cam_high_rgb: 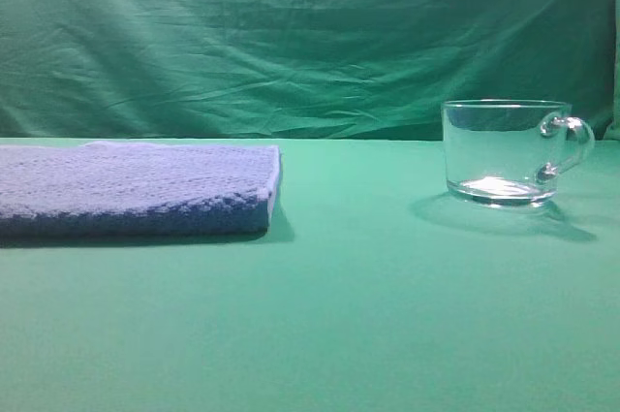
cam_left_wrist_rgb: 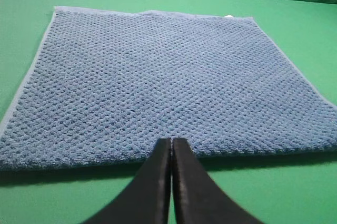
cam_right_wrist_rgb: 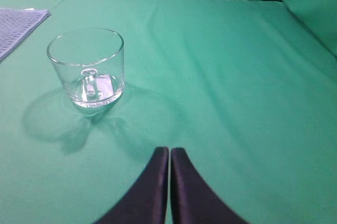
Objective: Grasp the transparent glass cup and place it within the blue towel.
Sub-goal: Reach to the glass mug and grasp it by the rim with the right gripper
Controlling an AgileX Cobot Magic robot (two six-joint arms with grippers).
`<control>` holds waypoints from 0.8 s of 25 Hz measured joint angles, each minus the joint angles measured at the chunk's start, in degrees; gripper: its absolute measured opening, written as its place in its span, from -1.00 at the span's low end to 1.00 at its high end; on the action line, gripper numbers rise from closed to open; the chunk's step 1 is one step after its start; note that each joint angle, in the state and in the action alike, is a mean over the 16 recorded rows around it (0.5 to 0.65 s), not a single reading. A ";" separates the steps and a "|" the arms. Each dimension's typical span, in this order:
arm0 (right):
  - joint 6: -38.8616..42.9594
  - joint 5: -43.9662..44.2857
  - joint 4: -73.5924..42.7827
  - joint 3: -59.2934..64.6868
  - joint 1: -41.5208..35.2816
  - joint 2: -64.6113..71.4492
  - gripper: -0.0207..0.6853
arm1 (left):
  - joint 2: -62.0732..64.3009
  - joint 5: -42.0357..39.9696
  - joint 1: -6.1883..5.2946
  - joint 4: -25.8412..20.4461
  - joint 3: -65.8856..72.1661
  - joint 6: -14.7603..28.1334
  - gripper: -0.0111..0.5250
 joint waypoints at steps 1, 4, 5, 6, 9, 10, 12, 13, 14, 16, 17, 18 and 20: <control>0.00 0.00 0.00 0.00 0.00 0.00 -0.94 | 0.00 0.00 0.00 0.00 0.00 0.00 -0.96; 0.00 0.00 0.00 0.00 0.00 0.00 -0.94 | 0.00 0.00 0.00 0.00 0.00 0.00 -0.96; 0.00 0.00 0.00 0.00 0.00 0.00 -0.94 | 0.00 0.00 0.00 0.00 0.00 0.00 -0.96; 0.00 0.00 0.00 0.00 0.00 0.00 -0.94 | 0.00 0.00 0.00 0.00 0.00 0.00 -0.96; 0.00 0.00 0.00 0.00 0.00 0.00 -0.94 | 0.00 0.00 0.00 0.00 0.00 0.00 -0.96; 0.00 0.00 0.00 0.00 0.00 0.00 -0.94 | 0.00 0.00 0.00 0.00 0.00 0.00 -0.96; 0.00 0.00 0.00 0.00 0.00 0.00 -0.94 | 0.00 0.00 0.00 0.00 0.00 0.00 -0.96; 0.00 0.00 0.00 0.00 0.00 0.00 -0.94 | 0.00 0.00 0.00 0.00 0.00 0.00 -0.96; 0.00 0.00 0.00 0.00 0.00 0.00 -0.94 | 0.00 0.00 0.00 0.00 0.00 0.00 -0.96; 0.00 0.00 0.00 0.00 0.00 0.00 -0.94 | 0.00 0.00 0.00 0.00 0.00 0.00 -0.96; 0.00 -0.01 0.00 0.00 0.00 0.00 -0.94 | 0.00 0.00 0.00 0.00 0.00 0.00 -0.96; -0.01 -0.03 -0.02 0.00 0.00 0.00 -0.94 | 0.00 0.00 0.00 0.00 0.00 0.00 -0.96; -0.09 -0.21 -0.23 0.00 0.00 0.00 -0.94 | 0.00 0.00 0.00 0.00 0.00 0.00 -0.96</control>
